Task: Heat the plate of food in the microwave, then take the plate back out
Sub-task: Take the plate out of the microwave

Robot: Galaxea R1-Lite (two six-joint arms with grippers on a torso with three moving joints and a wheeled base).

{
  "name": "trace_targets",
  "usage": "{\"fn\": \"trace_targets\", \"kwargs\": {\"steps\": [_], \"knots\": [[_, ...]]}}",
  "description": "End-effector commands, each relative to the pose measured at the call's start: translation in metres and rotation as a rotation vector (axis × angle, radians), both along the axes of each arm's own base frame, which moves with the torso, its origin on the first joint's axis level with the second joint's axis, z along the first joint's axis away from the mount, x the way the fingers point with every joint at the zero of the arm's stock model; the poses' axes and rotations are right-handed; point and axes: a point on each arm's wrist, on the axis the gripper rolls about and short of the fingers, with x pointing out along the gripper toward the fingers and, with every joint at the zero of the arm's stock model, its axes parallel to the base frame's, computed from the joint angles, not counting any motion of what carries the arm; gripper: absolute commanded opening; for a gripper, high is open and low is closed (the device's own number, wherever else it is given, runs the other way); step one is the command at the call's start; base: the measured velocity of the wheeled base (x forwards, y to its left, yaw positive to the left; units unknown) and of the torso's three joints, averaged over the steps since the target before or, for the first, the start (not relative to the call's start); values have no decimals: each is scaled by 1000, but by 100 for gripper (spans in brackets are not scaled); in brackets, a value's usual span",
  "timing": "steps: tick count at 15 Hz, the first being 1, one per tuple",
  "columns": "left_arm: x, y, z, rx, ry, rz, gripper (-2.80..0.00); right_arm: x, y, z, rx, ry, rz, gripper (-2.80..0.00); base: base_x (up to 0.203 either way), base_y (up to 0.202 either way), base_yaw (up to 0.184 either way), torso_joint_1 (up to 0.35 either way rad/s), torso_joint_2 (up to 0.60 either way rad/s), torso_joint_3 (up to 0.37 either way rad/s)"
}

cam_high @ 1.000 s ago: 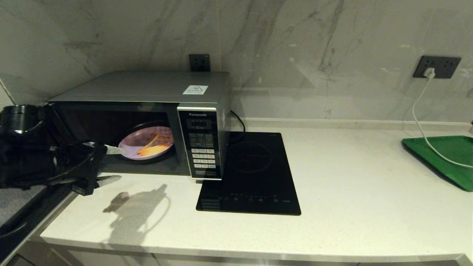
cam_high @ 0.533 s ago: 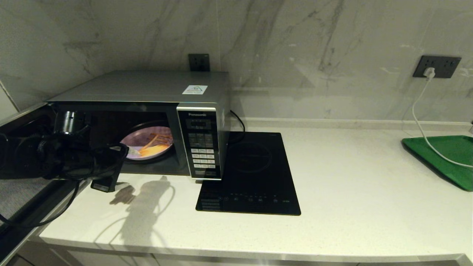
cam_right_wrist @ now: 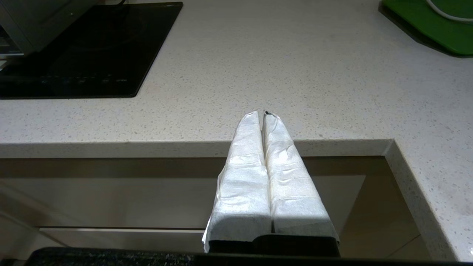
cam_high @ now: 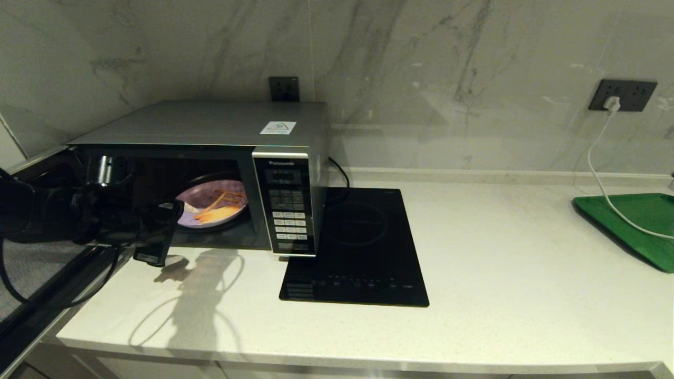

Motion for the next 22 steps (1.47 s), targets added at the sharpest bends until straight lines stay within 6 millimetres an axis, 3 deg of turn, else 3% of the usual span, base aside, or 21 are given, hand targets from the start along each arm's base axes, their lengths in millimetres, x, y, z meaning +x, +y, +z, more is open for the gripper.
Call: {"fn": "trace_targets", "kwargs": {"steps": [1,7,14,22], "knots": [[11,3,-9,-7,17,10,0,0,0,0,0,2,1,-280,0,0,0,0,0,0],[25,11,-18,-3,26,25,0,0,0,0,0,3,1,-280,0,0,0,0,0,0],[31,10,-33,-1,69,17,0,0,0,0,0,2,1,-280,0,0,0,0,0,0],[32,7,-36,0,79,8,0,0,0,0,0,2,1,-280,0,0,0,0,0,0]]}}
